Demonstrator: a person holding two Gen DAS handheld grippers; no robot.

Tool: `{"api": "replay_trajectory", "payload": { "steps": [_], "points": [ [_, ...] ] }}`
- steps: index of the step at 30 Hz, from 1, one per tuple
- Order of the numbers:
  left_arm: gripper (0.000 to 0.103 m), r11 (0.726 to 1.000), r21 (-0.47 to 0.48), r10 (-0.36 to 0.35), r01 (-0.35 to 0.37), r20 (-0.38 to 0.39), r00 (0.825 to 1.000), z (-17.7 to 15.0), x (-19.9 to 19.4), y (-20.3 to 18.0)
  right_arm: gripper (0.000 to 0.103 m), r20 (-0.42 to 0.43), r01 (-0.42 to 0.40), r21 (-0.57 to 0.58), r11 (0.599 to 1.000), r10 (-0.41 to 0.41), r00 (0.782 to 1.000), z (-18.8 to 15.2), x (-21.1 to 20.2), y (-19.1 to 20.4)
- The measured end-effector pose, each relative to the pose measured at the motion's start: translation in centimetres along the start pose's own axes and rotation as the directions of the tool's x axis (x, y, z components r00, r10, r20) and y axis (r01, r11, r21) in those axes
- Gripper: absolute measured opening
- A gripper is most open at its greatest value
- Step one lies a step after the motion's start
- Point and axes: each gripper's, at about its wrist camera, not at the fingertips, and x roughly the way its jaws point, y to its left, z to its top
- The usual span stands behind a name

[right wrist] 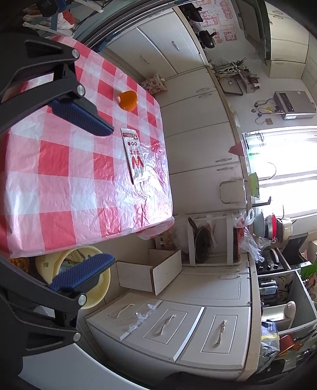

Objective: Collect trash

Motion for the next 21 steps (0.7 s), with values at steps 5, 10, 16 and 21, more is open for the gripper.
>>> {"api": "replay_trajectory", "payload": {
  "steps": [5,10,16,21],
  "points": [
    [0.095,1.0,-0.009,0.004,-0.004,-0.002,1.0,-0.02,0.12,0.27,0.093,0.0,-0.001,-0.004,1.0,0.001,1.0,0.04,-0.04,0.09],
    [0.095,1.0,-0.013,0.006,-0.006,-0.004,1.0,-0.06,0.15,0.35,0.093,0.001,-0.002,-0.003,1.0,0.002,1.0,0.06,-0.08,0.11],
    [0.095,1.0,-0.012,0.005,-0.005,-0.005,1.0,-0.06,0.18,0.38,0.093,0.003,-0.002,-0.007,1.0,0.002,1.0,0.14,-0.18,0.23],
    [0.095,1.0,-0.013,0.005,-0.005,-0.005,1.0,-0.09,0.17,0.37,0.093,0.007,-0.004,-0.012,1.0,0.004,1.0,0.21,-0.21,0.27]
  ]
}}
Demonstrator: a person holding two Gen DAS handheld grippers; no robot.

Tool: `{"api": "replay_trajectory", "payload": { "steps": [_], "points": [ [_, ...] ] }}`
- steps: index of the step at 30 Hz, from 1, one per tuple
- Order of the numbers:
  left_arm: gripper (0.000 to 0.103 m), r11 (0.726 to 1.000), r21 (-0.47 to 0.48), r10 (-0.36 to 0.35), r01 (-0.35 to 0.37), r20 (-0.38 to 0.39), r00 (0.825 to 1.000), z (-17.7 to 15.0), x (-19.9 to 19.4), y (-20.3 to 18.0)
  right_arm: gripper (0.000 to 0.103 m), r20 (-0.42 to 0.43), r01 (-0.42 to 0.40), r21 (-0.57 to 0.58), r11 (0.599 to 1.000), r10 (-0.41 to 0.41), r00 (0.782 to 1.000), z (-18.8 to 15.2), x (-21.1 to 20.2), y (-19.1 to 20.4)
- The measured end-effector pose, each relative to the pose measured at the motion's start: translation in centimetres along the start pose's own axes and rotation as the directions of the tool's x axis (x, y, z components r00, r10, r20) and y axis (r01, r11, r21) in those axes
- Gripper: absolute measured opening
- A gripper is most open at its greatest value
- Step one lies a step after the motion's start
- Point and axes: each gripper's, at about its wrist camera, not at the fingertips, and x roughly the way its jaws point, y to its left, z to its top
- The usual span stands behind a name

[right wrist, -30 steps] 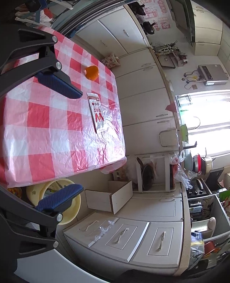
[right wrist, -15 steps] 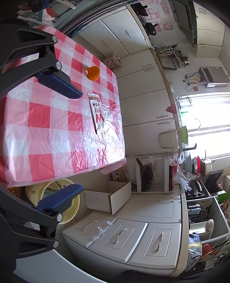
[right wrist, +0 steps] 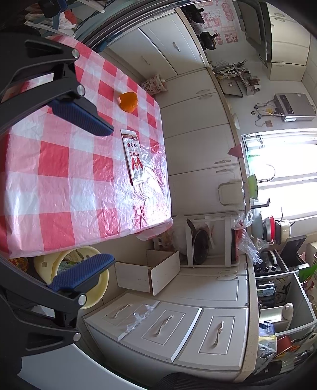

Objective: Collect trash

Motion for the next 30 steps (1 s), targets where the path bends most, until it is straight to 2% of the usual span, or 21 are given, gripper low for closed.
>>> {"api": "replay_trajectory", "payload": {
  "steps": [30],
  "points": [
    [0.095,1.0,-0.002,0.003,-0.003,-0.005,1.0,-0.16,0.07,0.25,0.093,0.011,-0.002,-0.019,1.0,0.002,1.0,-0.18,-0.16,0.44]
  ]
}}
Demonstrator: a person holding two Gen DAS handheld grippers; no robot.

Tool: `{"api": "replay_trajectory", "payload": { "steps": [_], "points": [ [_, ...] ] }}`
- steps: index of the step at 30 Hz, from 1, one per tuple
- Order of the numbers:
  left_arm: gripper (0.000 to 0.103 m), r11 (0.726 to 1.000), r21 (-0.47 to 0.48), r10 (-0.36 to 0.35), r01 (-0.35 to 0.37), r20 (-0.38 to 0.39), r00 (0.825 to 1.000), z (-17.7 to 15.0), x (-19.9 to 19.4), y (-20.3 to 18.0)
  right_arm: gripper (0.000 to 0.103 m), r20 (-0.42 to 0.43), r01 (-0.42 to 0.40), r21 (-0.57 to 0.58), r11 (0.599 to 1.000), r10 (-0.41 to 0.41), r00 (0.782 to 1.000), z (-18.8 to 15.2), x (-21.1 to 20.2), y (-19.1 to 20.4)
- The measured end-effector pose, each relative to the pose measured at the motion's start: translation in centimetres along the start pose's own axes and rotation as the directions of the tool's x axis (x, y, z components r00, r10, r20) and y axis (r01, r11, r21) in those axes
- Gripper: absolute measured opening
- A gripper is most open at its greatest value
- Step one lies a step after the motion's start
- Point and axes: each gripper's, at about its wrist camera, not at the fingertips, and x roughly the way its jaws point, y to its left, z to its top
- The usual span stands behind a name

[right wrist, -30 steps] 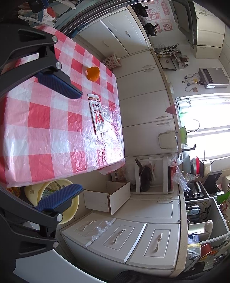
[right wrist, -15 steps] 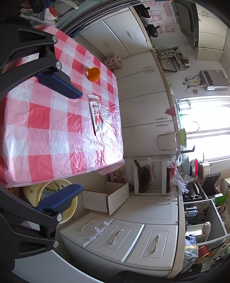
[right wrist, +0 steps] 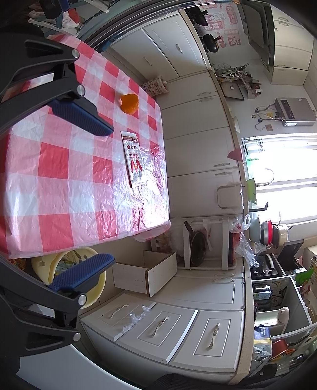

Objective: Collect trash

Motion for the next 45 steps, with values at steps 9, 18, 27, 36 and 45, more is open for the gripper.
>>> {"api": "replay_trajectory", "payload": {
  "steps": [9,18,27,36,45],
  "points": [
    [0.095,1.0,0.0,0.0,0.0,0.0,1.0,0.1,0.0,0.0,0.093,-0.001,-0.001,-0.002,1.0,0.001,1.0,0.0,0.0,0.1],
    [0.095,1.0,-0.001,0.0,0.0,0.001,1.0,0.0,0.0,0.2,0.093,0.004,-0.003,-0.006,1.0,0.003,1.0,0.0,-0.1,0.3],
    [0.095,1.0,-0.001,0.001,-0.001,0.002,1.0,0.0,0.0,0.2,0.093,0.005,-0.003,-0.004,1.0,0.003,1.0,0.0,-0.2,0.3],
    [0.095,1.0,-0.004,0.002,-0.002,0.003,1.0,-0.1,0.0,0.7,0.093,0.009,-0.004,-0.004,1.0,0.004,1.0,0.1,-0.3,0.3],
    [0.095,1.0,-0.006,0.002,-0.002,0.0,1.0,-0.1,0.0,1.1,0.093,0.007,-0.006,-0.007,1.0,0.006,1.0,0.1,-0.3,0.3]
  ]
}}
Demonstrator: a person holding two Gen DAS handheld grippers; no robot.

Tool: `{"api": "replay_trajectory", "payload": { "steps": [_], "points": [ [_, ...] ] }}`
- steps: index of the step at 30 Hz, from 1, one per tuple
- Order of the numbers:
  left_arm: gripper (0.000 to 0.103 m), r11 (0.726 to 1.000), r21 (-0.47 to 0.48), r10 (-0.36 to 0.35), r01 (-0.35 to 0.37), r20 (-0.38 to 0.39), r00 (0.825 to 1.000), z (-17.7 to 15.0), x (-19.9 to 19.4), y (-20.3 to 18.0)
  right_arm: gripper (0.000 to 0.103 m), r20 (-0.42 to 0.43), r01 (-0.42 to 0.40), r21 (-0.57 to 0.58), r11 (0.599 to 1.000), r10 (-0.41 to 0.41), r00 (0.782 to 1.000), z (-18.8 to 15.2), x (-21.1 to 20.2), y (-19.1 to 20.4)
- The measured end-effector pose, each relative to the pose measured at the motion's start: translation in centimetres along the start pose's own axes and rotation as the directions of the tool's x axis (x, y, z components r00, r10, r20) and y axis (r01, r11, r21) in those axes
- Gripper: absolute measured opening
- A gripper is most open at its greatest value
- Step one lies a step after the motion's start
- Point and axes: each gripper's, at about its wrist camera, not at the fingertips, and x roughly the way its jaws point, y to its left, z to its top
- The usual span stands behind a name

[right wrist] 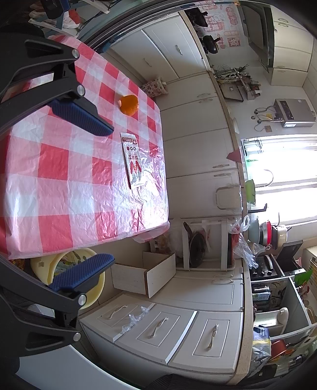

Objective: Collect trash

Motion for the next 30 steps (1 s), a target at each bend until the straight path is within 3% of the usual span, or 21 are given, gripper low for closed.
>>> {"api": "replay_trajectory", "payload": {
  "steps": [30],
  "points": [
    [0.095,1.0,-0.001,0.005,-0.005,-0.009,1.0,-0.23,0.27,0.11,0.094,0.003,-0.002,-0.004,1.0,0.002,1.0,-0.12,0.0,0.22]
  ]
}}
